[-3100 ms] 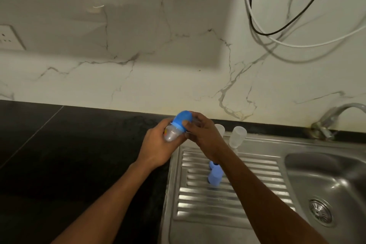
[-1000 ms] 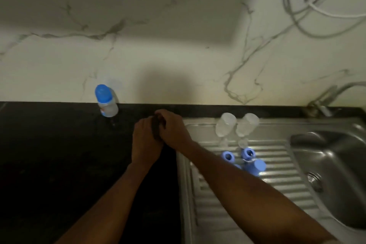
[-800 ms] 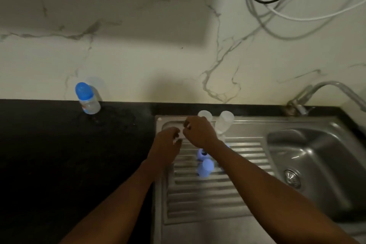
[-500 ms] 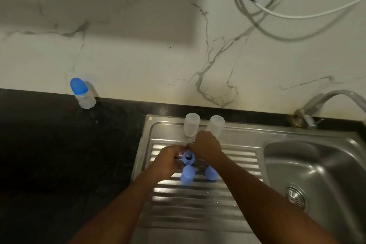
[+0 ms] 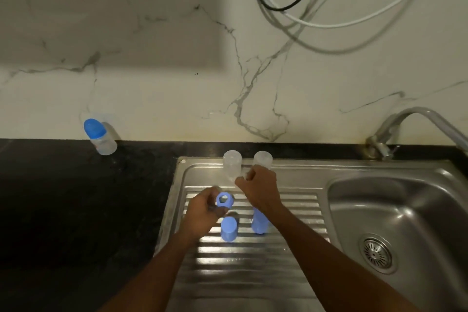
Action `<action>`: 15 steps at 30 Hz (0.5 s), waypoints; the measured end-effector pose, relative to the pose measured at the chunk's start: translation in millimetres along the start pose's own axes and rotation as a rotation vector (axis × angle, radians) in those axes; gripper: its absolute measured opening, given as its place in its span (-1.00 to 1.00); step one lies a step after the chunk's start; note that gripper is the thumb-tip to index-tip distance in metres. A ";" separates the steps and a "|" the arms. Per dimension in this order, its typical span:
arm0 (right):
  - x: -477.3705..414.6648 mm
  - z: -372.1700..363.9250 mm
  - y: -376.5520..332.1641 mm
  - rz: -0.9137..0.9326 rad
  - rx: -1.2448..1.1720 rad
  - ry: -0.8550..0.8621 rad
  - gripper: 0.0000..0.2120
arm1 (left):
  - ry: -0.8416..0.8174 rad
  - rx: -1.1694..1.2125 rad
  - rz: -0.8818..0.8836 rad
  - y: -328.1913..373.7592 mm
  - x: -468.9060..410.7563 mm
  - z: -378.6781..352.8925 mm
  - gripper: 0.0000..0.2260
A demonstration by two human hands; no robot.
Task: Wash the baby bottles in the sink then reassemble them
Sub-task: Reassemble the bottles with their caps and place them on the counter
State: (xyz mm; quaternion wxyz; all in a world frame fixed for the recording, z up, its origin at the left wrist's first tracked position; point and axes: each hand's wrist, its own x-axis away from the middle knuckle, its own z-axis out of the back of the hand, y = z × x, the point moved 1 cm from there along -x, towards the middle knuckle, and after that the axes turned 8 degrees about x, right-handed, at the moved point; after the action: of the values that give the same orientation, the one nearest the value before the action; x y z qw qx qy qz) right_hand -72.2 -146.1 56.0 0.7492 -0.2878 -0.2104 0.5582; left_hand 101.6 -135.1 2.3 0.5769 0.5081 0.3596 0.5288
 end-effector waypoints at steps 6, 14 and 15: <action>37.1 15.0 -24.5 0.017 -0.304 -0.275 -0.90 | -0.028 0.667 0.162 41.9 28.3 32.7 -0.60; 82.8 8.5 -95.7 0.102 -0.115 -0.253 -0.73 | -0.199 0.885 0.158 63.5 54.6 72.0 -0.65; 86.5 8.0 -100.5 0.119 -0.045 -0.241 -0.78 | -0.217 0.877 0.150 64.9 58.1 78.0 -0.66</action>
State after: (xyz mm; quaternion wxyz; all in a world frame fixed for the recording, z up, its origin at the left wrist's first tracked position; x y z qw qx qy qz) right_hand 19.5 -82.9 128.4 0.6776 -0.2475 -0.2938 0.6271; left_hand 170.6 -99.4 89.8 0.3021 0.7813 0.4492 0.3106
